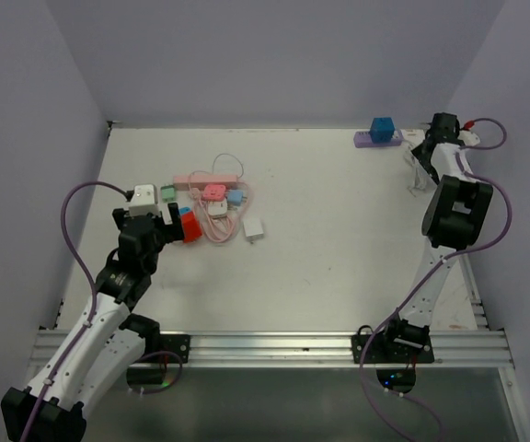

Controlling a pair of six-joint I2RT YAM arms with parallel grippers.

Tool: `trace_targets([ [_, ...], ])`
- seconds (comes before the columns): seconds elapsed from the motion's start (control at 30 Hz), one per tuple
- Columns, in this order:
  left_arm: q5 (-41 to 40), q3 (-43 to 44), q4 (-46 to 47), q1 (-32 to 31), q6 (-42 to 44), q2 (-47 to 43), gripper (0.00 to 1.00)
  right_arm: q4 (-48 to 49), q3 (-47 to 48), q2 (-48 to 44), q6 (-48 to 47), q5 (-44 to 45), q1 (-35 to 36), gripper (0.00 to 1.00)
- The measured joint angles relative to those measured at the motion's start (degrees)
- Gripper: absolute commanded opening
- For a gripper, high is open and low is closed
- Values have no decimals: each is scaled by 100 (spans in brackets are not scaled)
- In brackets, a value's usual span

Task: Pull the plug off the socket

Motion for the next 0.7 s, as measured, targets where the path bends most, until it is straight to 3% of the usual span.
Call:
trace_targets([
  [0.1, 9, -35, 9, 0, 9, 26, 100, 31, 52, 245, -181, -544, -144, 83],
  [0.3, 28, -55, 9, 0, 11, 76, 100, 101, 79, 511, -682, -1469, -184, 62],
  [0.53, 61, -55, 15, 0, 13, 68, 99, 560, -525, 201, -1224, -2028, -153, 12],
  [0.63, 83, -55, 17, 0, 15, 35, 100, 575, -944, -96, -1357, -2118, -96, 1],
  [0.7, 111, -55, 28, 0, 15, -11, 100, 516, -1145, -269, -1449, -2131, -39, 0],
])
